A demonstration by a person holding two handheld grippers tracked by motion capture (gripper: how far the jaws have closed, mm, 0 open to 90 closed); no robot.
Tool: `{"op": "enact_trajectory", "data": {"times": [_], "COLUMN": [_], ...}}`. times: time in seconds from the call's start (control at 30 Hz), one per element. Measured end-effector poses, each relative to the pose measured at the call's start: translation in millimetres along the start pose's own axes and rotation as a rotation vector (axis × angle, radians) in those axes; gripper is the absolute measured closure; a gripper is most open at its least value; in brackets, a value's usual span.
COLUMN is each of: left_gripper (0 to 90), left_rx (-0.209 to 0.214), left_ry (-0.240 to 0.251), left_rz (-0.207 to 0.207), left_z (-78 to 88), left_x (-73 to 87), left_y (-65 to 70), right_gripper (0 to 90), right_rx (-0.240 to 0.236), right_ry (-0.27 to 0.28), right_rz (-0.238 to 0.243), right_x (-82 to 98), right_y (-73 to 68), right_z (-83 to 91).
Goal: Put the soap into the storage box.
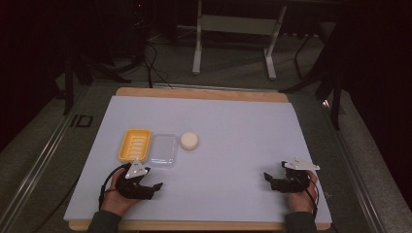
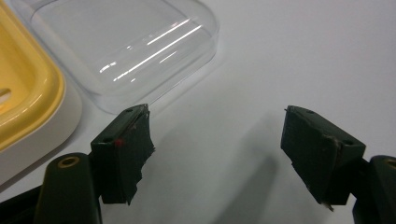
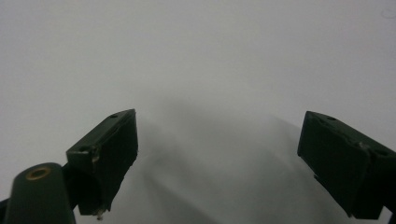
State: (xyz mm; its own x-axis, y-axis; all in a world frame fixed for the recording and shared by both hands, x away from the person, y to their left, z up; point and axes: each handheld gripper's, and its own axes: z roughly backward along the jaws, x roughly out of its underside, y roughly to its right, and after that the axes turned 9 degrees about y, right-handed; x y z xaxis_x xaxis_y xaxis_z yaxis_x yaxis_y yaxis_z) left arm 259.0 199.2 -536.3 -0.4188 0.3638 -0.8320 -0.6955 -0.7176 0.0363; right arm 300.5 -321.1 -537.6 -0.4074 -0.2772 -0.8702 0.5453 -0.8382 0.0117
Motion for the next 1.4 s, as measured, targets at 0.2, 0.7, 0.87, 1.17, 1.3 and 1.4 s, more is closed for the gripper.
{"op": "enact_trajectory", "data": {"times": [0.2,0.7,0.87,1.17,1.3,1.4], "left_gripper": [24.8,24.9,24.9,24.8,24.9,24.9], "left_rx": [0.002,0.03,0.029,0.033,0.048,0.047], "left_ry": [0.006,-0.018,-0.061,-0.069,-0.05,-0.057], "left_rz": [0.009,-0.049,-0.092,-0.115,-0.124,-0.137], "left_z": [0.3,-0.5,1.5,4.4,3.4,2.4], "left_x": [-0.7,-8.8,-8.0,-13.4,-21.0,-25.2], "left_y": [-0.3,4.5,4.4,2.8,4.1,4.7], "right_gripper": [14.2,14.1,14.1,14.3,14.7,14.8], "right_rx": [-0.001,0.007,0.016,0.021,0.02,0.019], "right_ry": [0.011,0.032,0.047,0.049,0.05,0.051], "right_rz": [0.019,0.036,0.045,0.051,0.054,0.054], "right_x": [0.5,1.3,1.8,1.9,1.9,2.0], "right_y": [-1.6,-3.5,-4.5,-5.4,-5.6,-5.8], "right_z": [1.0,2.9,4.4,4.5,4.6,4.8]}}
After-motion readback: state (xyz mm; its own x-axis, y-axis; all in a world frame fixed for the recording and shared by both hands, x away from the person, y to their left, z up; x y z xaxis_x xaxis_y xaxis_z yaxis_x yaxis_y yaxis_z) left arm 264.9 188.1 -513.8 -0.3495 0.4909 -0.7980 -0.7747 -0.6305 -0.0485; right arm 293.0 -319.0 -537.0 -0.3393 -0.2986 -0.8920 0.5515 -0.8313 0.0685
